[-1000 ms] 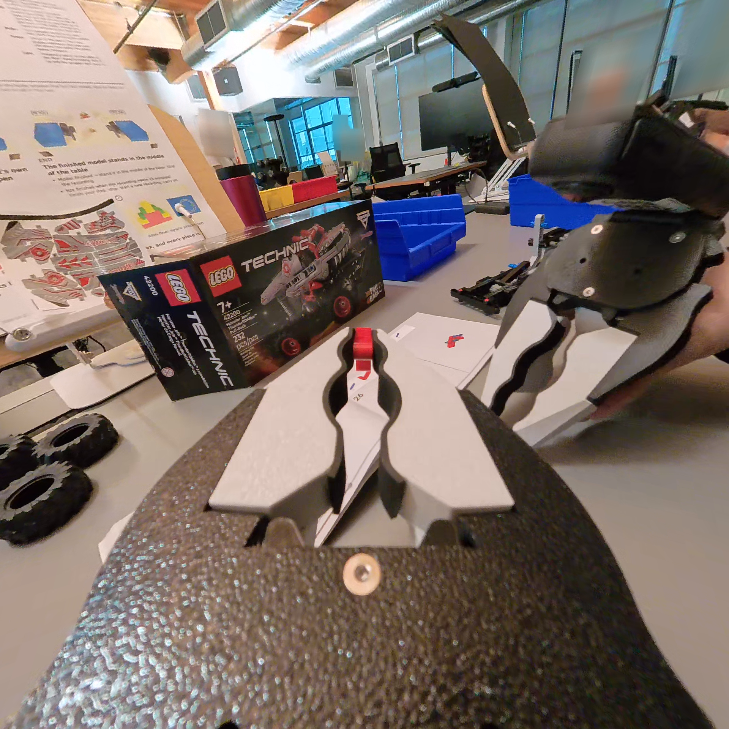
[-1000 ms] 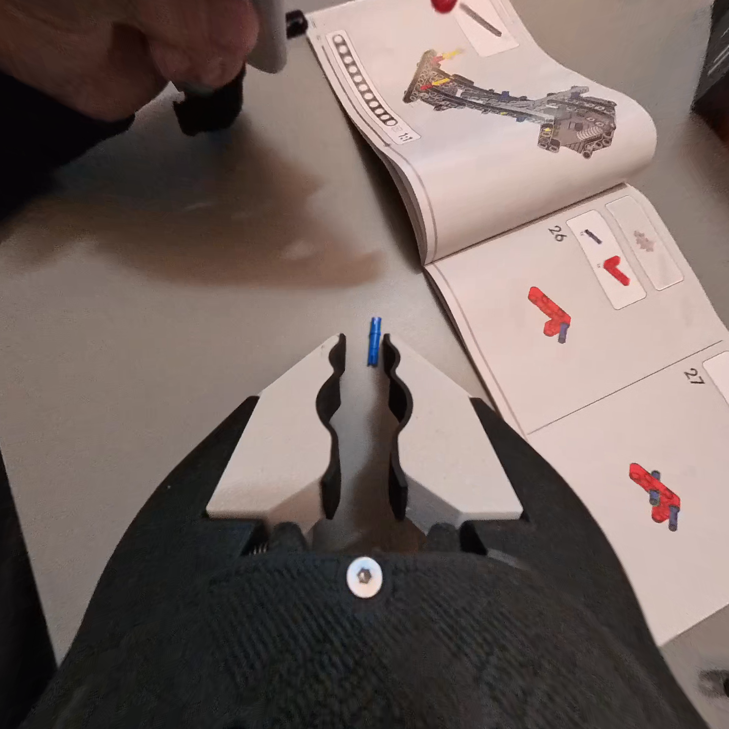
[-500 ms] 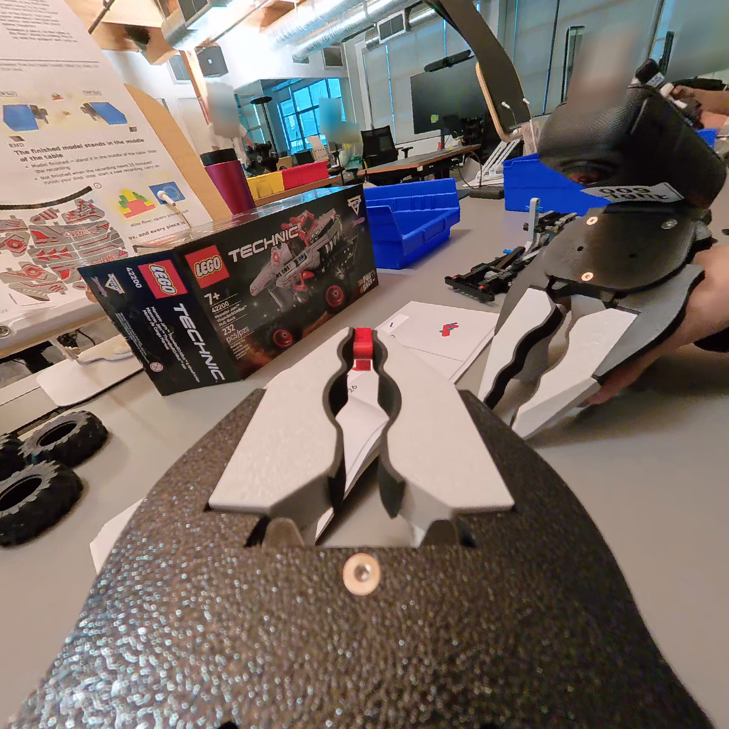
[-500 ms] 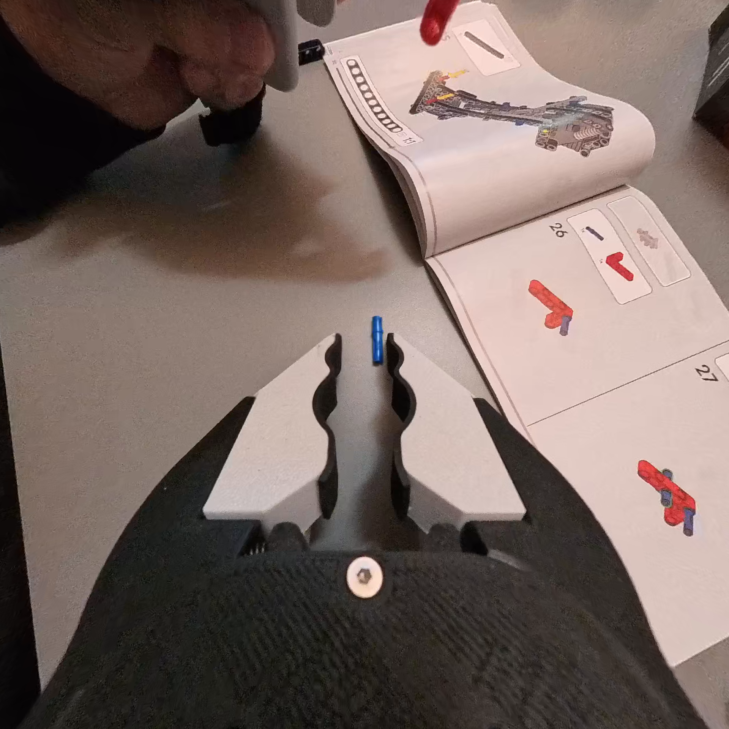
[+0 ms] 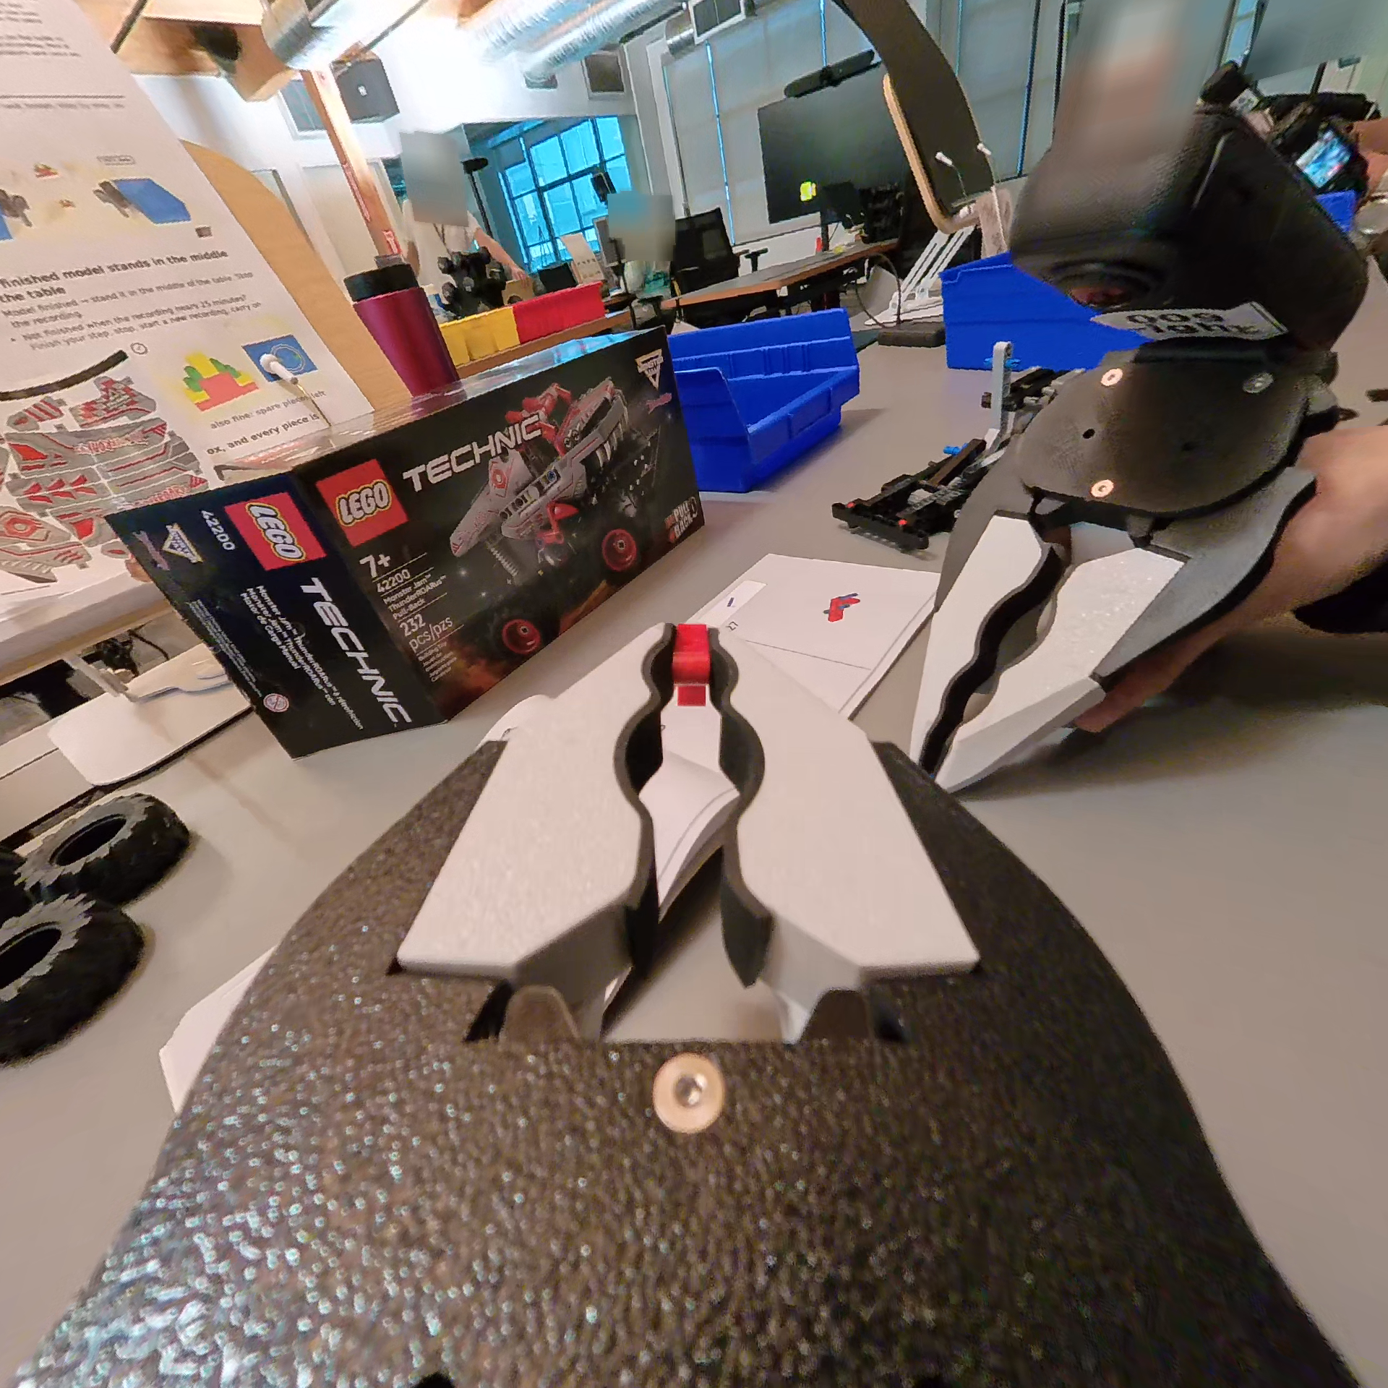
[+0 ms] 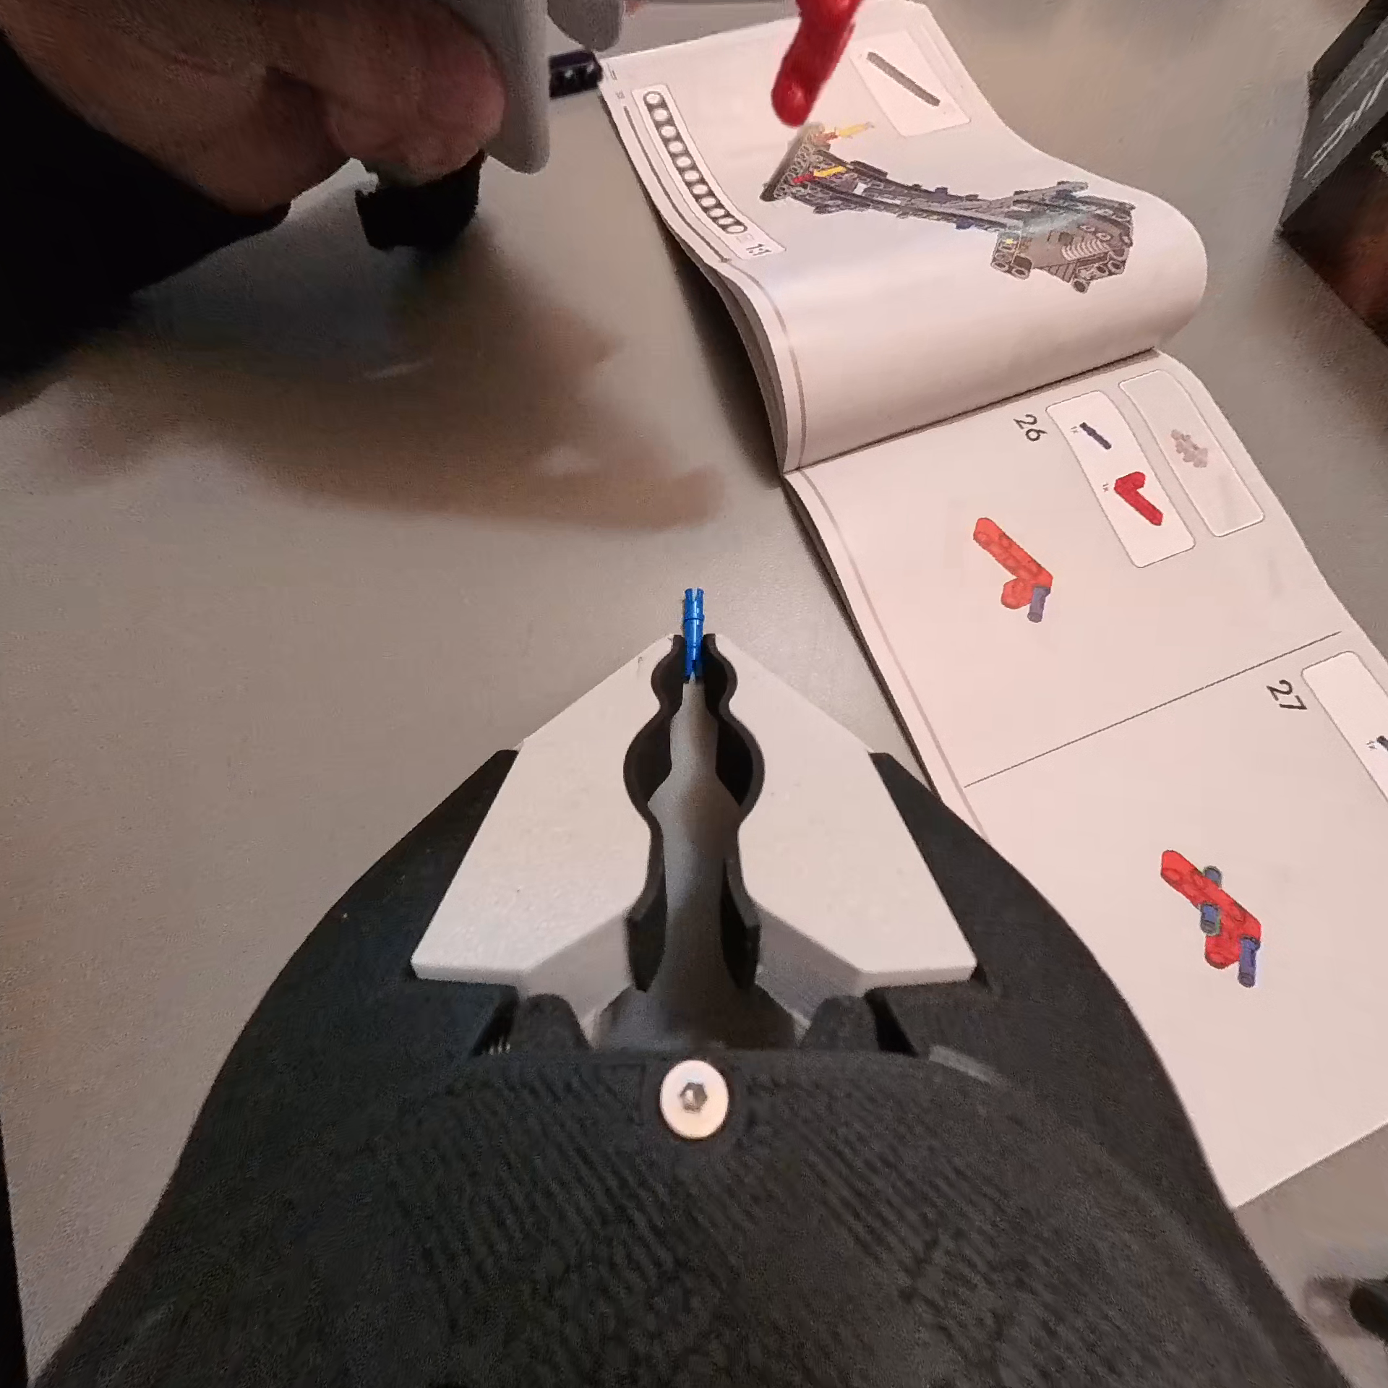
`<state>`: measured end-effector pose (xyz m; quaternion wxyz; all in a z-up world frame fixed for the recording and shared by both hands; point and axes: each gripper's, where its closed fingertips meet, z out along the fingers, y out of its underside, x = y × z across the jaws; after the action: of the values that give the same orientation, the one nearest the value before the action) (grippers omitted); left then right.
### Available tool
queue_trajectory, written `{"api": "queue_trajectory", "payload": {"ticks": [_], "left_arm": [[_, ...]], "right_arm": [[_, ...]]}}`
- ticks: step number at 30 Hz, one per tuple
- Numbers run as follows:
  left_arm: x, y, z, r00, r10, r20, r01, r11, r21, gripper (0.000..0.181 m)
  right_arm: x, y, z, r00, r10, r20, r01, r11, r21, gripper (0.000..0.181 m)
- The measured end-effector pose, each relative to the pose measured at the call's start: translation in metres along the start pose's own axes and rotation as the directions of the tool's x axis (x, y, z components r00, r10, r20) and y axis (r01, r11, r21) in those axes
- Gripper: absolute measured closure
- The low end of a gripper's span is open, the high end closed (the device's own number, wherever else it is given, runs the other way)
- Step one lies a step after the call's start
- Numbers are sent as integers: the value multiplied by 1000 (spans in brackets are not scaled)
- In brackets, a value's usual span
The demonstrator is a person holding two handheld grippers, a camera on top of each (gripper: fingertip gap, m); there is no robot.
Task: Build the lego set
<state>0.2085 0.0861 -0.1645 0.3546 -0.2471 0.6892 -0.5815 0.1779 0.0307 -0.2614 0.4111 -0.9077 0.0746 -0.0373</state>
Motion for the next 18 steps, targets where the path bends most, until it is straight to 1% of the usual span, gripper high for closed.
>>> {"api": "queue_trajectory", "payload": {"ticks": [4, 7, 8, 9, 11, 12, 13, 16, 18], "left_arm": [[2, 2, 2, 1000, 14, -5, -14, 1000, -16, 176], [2, 2, 2, 999, 43, 8, -43, 999, -18, 177], [2, 0, 1, 998, 54, 18, -54, 999, -8, 177], [1, -3, 1, 997, 65, 33, -65, 998, 6, 176], [-3, -10, -2, 994, 74, 77, -77, 996, 37, 177], [-6, -12, -3, 993, 67, 99, -72, 996, 49, 177], [-10, -13, -5, 991, 55, 120, -61, 997, 55, 177], [-16, -17, -8, 988, 37, 151, -49, 996, 79, 176], [-18, -15, -10, 983, 72, 168, -83, 995, 60, 176]], "right_arm": [[1, -1, 0, 999, -35, -37, 35, 999, -1, 179], [10, -6, -1, 989, -73, -130, 76, 997, 17, 179], [14, -15, -4, 983, -79, -165, 91, 993, 70, 179], [16, -29, -7, 981, -56, -184, 85, 985, 152, 179], [16, -59, -15, 984, -8, -176, 66, 943, 327, 179], [22, -69, -19, 979, 13, -203, 67, 920, 385, 179], [25, -76, -21, 976, 24, -215, 71, 902, 426, 179], [22, -96, -26, 982, 77, -175, 30, 839, 543, 179], [21, -100, -26, 978, 66, -197, 52, 841, 538, 179]]}}
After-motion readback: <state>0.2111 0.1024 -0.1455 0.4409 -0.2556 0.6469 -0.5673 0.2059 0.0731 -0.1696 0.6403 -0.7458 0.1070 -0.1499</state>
